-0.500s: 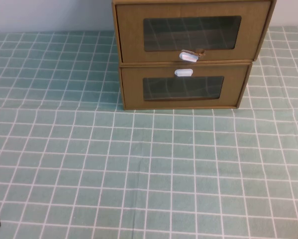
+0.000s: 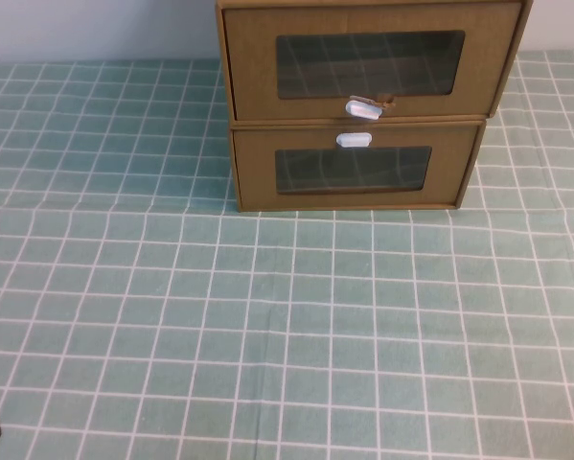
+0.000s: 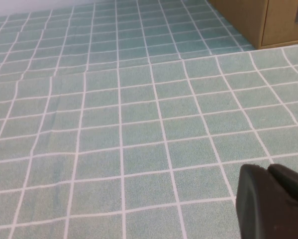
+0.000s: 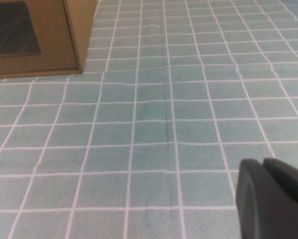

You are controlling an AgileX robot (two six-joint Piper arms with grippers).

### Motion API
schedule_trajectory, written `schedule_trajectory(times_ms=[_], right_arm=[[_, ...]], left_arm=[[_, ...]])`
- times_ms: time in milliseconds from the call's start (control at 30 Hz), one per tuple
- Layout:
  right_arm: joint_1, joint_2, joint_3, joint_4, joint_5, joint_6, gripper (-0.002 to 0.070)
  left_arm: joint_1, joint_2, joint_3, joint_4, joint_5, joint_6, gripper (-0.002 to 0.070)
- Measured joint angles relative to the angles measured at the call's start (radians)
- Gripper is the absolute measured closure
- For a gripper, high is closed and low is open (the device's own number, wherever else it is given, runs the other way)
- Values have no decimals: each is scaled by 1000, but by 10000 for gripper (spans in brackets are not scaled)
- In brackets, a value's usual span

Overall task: Open the shoe box
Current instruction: 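Pull the top drawer of the cardboard box fully open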

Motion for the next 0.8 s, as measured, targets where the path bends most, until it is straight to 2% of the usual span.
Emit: schedule_trajectory(times_ms=[800], right_arm=[[0,0,0,0,-25,0,690]], left_arm=[[0,0,0,0,-4,0,680]])
